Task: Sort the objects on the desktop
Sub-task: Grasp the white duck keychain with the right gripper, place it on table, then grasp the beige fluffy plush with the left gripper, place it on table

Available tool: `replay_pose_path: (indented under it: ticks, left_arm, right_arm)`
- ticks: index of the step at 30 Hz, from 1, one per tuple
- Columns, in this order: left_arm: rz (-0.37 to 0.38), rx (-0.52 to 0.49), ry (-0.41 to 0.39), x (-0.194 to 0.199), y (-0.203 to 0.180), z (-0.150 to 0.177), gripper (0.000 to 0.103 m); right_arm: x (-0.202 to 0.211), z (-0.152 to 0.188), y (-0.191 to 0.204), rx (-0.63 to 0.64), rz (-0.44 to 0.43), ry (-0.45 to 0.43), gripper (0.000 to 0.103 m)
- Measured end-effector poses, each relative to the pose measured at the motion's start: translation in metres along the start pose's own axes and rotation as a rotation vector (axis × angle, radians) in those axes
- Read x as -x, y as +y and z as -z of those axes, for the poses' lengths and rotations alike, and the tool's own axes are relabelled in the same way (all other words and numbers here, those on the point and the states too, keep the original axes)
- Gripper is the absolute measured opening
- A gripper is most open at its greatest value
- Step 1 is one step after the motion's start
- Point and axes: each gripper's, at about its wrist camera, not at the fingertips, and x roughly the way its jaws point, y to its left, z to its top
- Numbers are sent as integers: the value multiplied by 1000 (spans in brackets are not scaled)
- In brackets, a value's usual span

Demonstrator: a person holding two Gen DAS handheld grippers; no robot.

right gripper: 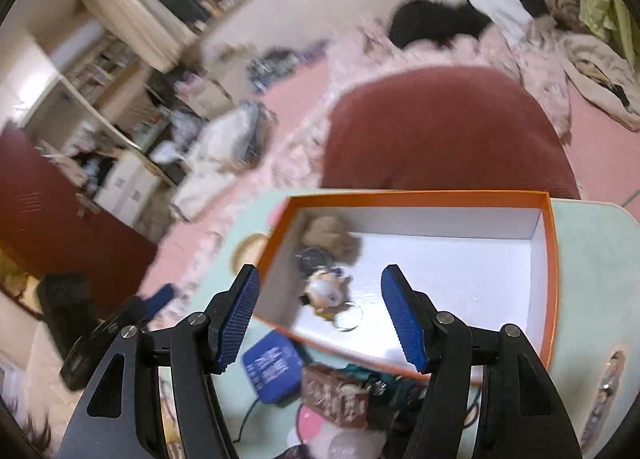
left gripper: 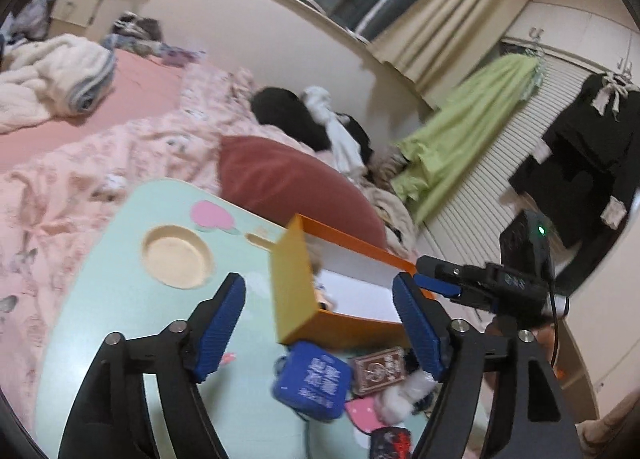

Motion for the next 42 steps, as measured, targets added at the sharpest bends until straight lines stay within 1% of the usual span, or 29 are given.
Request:
replay_pose_path:
  ticks: [1,4,7,10,11,12,15,16,17,19,22,24,25,27,29,32,34,38,40,42]
  left_arm:
    - [-15,-1,-7,2,2,-1,77]
    - [-25,6,-14,4,9,0,77]
    - [-14,32,-8,1,17,0,77]
    - [-2,53,6,-3,23,1,77]
    - [3,57,8,-4,24,1,77]
    - [8,59,11,-5,24,1,77]
    - [27,69,12,-5,24,2,77]
    - [34,72,14,-6,25,1,77]
    - [40,73,15,-5,24,2,77]
    - [41,68,13,-5,23,3,77]
    - [30,58,25,-6,20,3,77]
    - [29,55,30,-6,18,3,77]
    - [28,53,32,-7,17,3,77]
    - [21,48,34,-7,15,2,77]
    - [14,43,42,-10,11,1,77]
    - [4,28,54,-14,6,-3,77]
    - [-8,8,51,-16,2,-6,77]
    - [-6,-25,37,-19,-10,-16,77]
    - [-5,-33,40,-21,-15,-18,77]
    - [-5,-47,46,-26,-24,-20,77]
  right_arm:
    - [-7,-6,-3,-25,10,23,63]
    - [-24,-17,-10,-71,1,85,52]
    - [-42,-18,0,-28,9,146,52]
    - [-70,-14,12,-9,7,270,52]
    - [-77,-12,14,-6,11,296,52]
    - [-84,-11,17,1,23,314,52]
    - [-102,-5,22,55,101,350,52]
    - [-110,-1,20,69,124,369,44]
    - [-115,3,18,64,127,385,42]
    - [-112,5,15,69,133,350,42]
    - [-107,8,9,47,124,333,41]
    - [-97,8,5,20,74,297,41]
    - [-85,8,1,8,42,262,41]
    - [-65,8,-1,14,9,193,41]
    - [-34,12,-3,39,-33,96,41]
    - [10,20,-7,39,-154,-18,41]
    - [35,30,-10,52,-215,-72,41]
    - [59,54,-14,104,-254,-128,42]
    - [50,63,-8,106,-253,-142,42]
    - [44,70,-10,97,-258,-129,42]
